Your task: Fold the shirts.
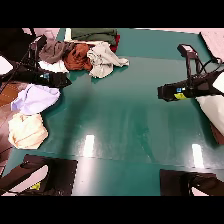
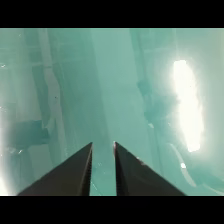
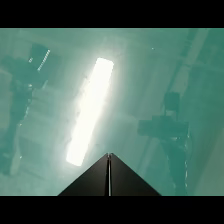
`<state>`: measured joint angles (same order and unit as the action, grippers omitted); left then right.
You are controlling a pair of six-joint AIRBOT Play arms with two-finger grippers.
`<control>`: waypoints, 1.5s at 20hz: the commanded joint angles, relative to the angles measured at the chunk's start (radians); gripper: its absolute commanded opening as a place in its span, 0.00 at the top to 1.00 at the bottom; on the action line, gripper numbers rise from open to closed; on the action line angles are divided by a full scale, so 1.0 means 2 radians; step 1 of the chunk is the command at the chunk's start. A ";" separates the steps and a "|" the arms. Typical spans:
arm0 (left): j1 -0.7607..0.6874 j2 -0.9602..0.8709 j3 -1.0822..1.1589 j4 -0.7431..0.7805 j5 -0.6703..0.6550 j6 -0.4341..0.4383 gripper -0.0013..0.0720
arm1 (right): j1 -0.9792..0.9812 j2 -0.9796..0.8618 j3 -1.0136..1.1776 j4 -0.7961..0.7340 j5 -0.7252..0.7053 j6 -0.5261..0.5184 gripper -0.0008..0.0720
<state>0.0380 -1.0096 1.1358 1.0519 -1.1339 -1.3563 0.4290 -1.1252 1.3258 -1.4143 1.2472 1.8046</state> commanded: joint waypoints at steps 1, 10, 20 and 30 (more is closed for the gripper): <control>0.000 0.000 0.000 0.000 0.000 0.000 0.75 | -0.002 0.000 0.000 0.000 -0.003 0.000 0.96; 0.000 0.000 0.000 0.000 0.000 0.000 0.75 | -0.002 -0.001 0.000 -0.001 -0.005 0.000 0.96; 0.000 -0.001 0.001 -0.120 0.234 0.002 0.75 | -0.002 -0.001 0.000 -0.030 -0.008 0.000 0.96; -0.009 -0.208 0.025 -0.126 0.177 0.025 0.01 | -0.003 -0.043 0.000 -0.008 -0.004 0.001 0.96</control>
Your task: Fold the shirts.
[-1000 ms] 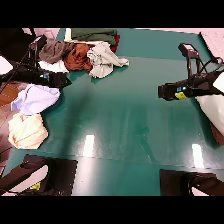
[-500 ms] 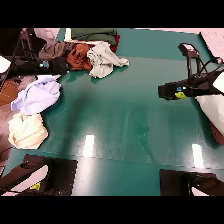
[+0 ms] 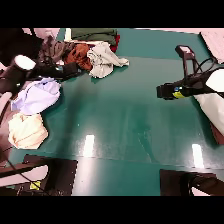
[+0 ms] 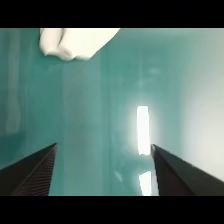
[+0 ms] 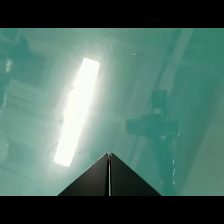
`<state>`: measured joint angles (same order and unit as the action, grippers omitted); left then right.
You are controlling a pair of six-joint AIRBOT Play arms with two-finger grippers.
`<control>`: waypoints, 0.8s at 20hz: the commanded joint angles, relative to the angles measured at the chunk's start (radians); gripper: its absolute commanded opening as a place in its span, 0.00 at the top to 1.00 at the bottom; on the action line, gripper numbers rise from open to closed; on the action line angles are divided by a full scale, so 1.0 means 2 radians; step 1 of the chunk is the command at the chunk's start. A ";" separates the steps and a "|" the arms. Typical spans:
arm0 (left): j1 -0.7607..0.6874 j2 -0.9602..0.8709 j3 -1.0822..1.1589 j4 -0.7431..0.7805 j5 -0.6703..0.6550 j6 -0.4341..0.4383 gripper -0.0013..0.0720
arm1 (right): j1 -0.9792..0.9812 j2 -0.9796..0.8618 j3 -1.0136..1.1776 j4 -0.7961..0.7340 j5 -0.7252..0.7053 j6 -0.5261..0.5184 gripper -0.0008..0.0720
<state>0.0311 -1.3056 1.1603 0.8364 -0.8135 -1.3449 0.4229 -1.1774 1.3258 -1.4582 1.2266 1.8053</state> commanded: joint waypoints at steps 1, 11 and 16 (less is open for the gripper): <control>-0.010 -0.080 0.021 -0.018 0.038 0.023 0.01 | 0.001 -0.024 0.000 0.014 0.013 0.000 0.96; -0.053 -0.216 0.076 -0.019 0.179 0.071 0.01 | 0.004 -0.046 0.000 0.014 0.016 0.006 0.96; -0.053 -0.264 0.111 -0.019 0.201 0.071 0.01 | 0.004 -0.046 0.000 0.014 0.014 0.006 0.96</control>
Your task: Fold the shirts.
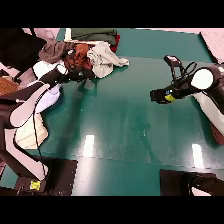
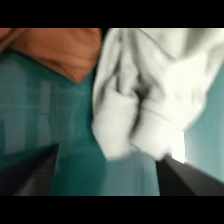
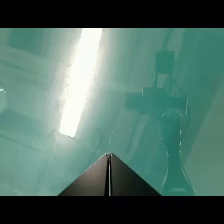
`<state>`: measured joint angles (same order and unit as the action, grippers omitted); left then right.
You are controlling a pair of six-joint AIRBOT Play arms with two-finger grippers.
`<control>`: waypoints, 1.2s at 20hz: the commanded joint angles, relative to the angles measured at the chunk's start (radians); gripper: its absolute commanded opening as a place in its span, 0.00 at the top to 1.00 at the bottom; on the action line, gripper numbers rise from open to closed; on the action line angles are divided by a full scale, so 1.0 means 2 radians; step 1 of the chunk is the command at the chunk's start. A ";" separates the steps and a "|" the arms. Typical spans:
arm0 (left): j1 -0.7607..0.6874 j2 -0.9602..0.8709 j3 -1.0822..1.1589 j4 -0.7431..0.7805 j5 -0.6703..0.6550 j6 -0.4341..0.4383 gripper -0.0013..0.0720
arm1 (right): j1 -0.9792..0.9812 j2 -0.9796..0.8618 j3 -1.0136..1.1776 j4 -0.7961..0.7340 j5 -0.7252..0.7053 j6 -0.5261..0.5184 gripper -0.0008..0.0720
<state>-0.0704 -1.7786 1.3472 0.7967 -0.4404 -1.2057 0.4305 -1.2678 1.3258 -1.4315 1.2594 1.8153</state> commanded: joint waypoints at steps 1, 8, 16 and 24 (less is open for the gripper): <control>-0.002 -0.034 0.019 -0.004 0.021 0.001 0.02 | 0.000 -0.001 0.000 0.000 -0.002 0.001 0.96; -0.010 -0.039 0.019 -0.051 0.045 0.005 0.96 | 0.000 -0.001 0.000 0.000 -0.010 0.019 0.96; -0.003 0.088 0.015 0.013 -0.056 0.002 0.95 | -0.003 0.000 0.000 -0.002 -0.014 0.021 0.96; -0.002 0.402 -0.129 0.074 -0.282 -0.064 0.95 | -0.096 0.029 0.001 0.000 -0.015 0.019 0.96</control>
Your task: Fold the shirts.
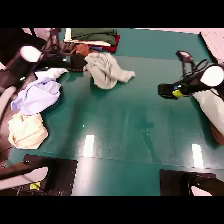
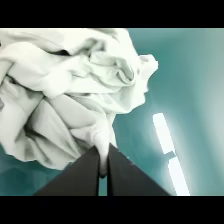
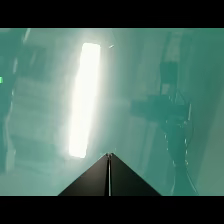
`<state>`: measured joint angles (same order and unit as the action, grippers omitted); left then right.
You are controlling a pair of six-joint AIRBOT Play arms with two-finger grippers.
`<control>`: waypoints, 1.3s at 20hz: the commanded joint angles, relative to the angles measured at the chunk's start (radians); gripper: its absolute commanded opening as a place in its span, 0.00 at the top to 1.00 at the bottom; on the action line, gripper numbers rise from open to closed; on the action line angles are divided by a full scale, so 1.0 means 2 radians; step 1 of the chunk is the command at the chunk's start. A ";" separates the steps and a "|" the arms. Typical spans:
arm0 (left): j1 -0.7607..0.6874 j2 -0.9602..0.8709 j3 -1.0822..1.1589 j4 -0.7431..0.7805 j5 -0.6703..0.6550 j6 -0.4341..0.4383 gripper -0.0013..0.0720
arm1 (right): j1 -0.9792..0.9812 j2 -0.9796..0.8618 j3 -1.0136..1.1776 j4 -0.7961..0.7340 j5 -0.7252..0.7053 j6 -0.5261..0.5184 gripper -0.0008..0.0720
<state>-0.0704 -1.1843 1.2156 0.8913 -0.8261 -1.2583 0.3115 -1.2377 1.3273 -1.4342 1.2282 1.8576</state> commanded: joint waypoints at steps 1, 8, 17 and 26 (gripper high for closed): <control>-0.002 0.148 -0.101 0.034 -0.106 -0.053 0.95 | -0.051 0.021 0.000 0.001 0.004 -0.006 0.96; -0.002 0.294 -0.246 0.075 -0.266 -0.091 0.95 | -0.098 0.047 0.000 0.062 0.095 -0.057 0.95; -0.002 0.293 -0.257 0.090 -0.241 -0.085 0.95 | 0.098 -0.093 0.004 0.265 -0.033 -0.178 0.02; -0.002 0.293 -0.257 0.090 -0.249 -0.087 0.95 | 0.155 -0.302 0.230 0.297 -0.005 -0.249 0.02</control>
<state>-0.0750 -0.5995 0.7021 1.0702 -1.3209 -1.4315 0.6033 -1.7309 1.6535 -0.8558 1.1496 1.4322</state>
